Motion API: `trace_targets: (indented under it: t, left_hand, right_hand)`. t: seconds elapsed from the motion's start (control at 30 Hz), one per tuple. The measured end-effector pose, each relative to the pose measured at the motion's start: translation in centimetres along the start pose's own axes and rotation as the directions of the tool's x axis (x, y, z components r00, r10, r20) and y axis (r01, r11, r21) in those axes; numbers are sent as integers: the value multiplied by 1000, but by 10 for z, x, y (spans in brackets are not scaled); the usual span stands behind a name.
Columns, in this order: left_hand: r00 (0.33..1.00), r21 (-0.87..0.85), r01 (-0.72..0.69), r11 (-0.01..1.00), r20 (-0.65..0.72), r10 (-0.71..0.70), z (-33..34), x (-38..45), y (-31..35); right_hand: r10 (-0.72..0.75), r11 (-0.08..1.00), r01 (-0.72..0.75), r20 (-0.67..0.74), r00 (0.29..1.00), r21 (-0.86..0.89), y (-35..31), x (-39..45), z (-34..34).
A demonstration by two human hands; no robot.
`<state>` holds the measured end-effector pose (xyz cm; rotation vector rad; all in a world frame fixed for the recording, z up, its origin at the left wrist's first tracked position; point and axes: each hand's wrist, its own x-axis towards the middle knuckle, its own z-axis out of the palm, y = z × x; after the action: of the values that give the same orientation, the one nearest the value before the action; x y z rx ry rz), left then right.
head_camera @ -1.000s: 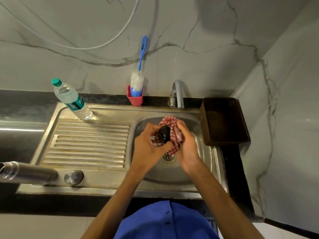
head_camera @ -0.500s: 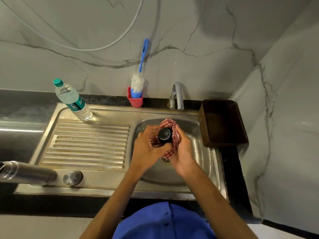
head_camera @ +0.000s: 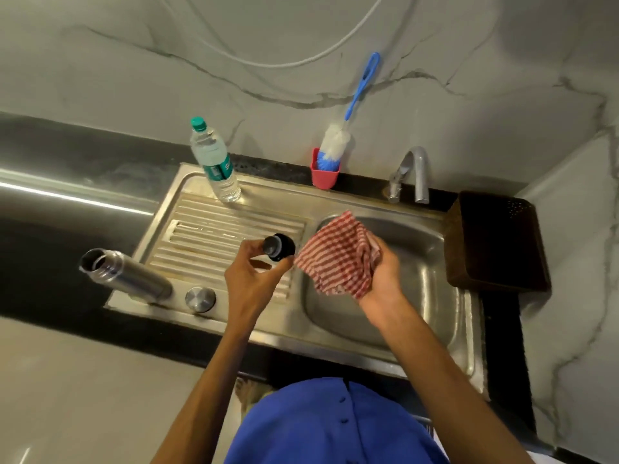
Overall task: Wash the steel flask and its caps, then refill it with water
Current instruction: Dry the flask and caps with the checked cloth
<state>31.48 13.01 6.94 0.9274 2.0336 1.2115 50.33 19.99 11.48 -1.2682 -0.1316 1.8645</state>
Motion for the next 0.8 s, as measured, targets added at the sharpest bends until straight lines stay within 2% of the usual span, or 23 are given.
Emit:
trace_targets:
  t: [0.17, 0.27, 0.47, 0.63, 0.7, 0.73, 0.8]
  left_hand:
    - [998, 166, 33, 986, 49, -41, -59, -19, -90]
    - [989, 297, 85, 951, 94, -118, -80, -22, -136]
    - [969, 382, 59, 922, 198, -144, -84, -13, -174]
    - [953, 371, -5, 929, 282, -107, -85, -4, -182]
    - [945, 391, -10, 920, 305, -120, -91, -5, -183]
    - [944, 400, -28, 916, 312, -108, -96, -7, -182]
    - [949, 402, -138, 905, 316, 5, -108, -11, -176]
  right_hand:
    - [13, 956, -28, 54, 998, 293, 28, 2, 13]
    - [-8, 923, -12, 49, 999, 385, 51, 3, 21]
    - [8, 951, -44, 118, 993, 307, 87, -12, 35]
    - [-53, 971, 6, 190, 980, 240, 99, -24, 48]
    - [-73, 968, 29, 168, 983, 251, 99, -27, 55]
    - [-76, 968, 39, 143, 987, 248, 99, -26, 57]
    - [-69, 973, 42, 110, 992, 227, 100, -24, 58]
